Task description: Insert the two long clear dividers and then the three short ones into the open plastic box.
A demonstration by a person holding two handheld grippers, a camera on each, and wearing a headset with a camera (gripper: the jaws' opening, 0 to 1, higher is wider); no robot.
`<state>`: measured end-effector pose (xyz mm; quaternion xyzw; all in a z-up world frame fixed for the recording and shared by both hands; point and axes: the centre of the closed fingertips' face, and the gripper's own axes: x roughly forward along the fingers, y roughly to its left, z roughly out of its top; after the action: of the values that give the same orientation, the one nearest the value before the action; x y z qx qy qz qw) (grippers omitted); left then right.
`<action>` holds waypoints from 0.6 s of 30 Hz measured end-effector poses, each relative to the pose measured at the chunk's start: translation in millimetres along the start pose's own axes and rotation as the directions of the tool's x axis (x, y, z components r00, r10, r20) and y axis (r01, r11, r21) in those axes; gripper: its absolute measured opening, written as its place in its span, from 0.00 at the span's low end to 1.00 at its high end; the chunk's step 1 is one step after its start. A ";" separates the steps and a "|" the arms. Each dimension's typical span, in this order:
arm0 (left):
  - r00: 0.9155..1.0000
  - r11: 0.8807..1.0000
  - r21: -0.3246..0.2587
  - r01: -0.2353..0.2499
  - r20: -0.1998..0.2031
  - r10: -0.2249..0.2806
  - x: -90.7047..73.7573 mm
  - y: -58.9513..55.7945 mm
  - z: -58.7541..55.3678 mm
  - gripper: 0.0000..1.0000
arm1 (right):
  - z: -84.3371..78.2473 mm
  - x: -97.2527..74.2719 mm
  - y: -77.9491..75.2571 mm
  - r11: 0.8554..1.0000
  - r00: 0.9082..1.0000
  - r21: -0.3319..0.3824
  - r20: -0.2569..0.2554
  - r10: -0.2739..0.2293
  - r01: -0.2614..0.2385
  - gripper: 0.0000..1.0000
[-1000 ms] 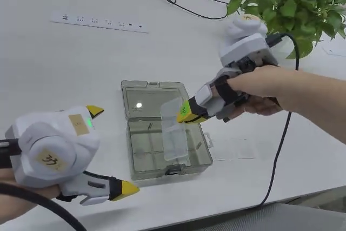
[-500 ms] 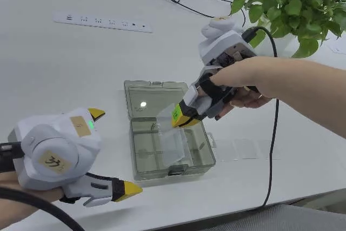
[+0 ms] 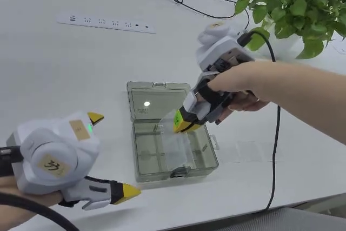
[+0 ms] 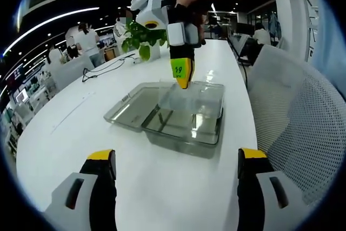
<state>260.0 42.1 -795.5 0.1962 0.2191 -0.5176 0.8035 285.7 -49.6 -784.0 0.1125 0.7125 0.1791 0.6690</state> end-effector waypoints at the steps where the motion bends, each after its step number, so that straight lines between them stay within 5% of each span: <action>1: 1.000 1.000 0.000 0.001 -0.002 -0.001 0.2 -0.2 -0.8 0.95 | 1.0 0.5 0.1 1.000 1.000 0.004 0.000 0.000 0.000 0.01; 18: 1.000 1.000 -0.007 0.001 -0.002 -0.001 -0.6 0.7 -2.0 0.94 | 0.8 6.3 -2.7 1.000 1.000 0.009 -0.009 -0.027 0.027 0.01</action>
<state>260.1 43.8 -796.7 0.1940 0.2217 -0.5171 0.8036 286.2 -49.5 -790.8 0.1053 0.7178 0.1674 0.6676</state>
